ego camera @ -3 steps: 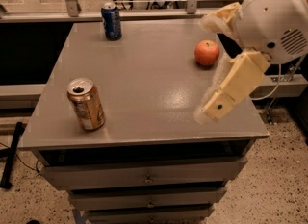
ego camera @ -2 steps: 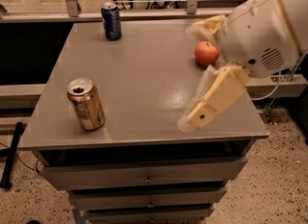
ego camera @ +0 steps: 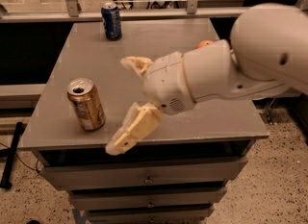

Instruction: Move orange can near pepsi can

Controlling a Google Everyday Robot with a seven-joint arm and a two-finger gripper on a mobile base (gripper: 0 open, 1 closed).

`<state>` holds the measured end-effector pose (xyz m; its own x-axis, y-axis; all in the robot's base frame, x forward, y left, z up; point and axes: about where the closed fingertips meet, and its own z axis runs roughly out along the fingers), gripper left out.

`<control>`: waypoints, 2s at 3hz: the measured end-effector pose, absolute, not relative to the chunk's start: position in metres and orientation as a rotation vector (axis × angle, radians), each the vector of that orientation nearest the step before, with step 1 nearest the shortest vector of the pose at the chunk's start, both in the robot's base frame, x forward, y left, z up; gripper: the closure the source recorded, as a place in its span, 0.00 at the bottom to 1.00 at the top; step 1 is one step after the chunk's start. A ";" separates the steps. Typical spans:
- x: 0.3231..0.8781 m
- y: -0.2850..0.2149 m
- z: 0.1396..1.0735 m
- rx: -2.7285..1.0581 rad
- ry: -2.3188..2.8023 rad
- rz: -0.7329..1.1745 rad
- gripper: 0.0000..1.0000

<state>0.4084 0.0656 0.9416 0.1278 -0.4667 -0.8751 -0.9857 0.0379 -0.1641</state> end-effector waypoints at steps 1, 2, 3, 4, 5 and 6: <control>0.415 0.113 0.923 -1.531 1.369 0.859 0.00; 0.426 0.143 0.912 -1.498 1.312 0.905 0.00; 0.441 0.155 0.904 -1.462 1.293 0.915 0.00; 0.452 0.160 0.894 -1.423 1.298 0.932 0.00; 0.454 0.168 0.884 -1.388 1.322 0.967 0.00; 0.457 0.173 0.876 -1.358 1.341 0.989 0.18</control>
Offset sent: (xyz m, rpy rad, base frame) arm 0.0369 0.1086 -0.0461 0.2456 -0.0031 0.0880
